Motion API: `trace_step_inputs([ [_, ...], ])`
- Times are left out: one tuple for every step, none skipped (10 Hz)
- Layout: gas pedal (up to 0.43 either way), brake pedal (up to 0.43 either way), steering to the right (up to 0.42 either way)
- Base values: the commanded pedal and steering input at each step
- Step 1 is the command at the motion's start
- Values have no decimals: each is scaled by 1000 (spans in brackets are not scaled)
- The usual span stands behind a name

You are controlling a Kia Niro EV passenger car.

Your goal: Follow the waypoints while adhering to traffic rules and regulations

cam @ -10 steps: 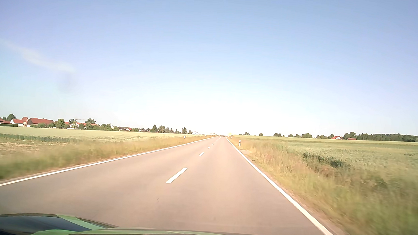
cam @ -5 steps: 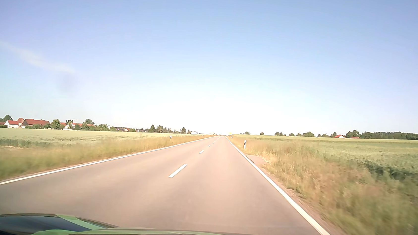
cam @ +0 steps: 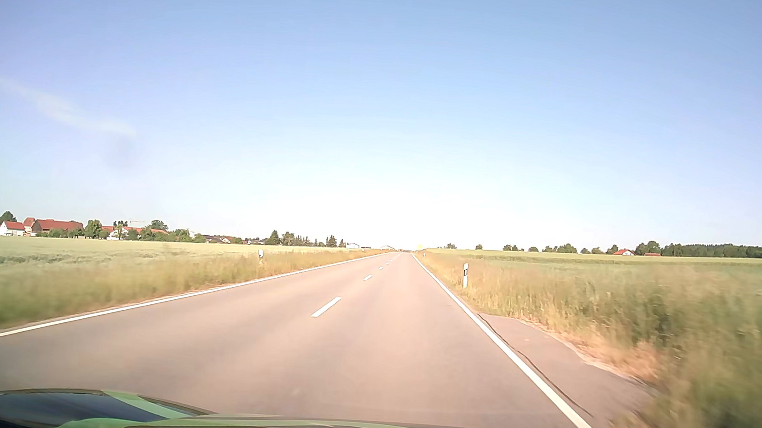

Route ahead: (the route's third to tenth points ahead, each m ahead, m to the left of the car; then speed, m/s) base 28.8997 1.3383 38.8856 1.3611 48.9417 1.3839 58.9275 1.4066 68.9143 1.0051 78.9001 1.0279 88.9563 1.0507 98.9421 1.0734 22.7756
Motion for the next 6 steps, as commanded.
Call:
trace_step_inputs([
  [268, 0, -2],
  [280, 0, -1],
  [280, 0, -2],
  [280, 0, -2],
  [280, 0, -2],
  [268, 0, -1],
])
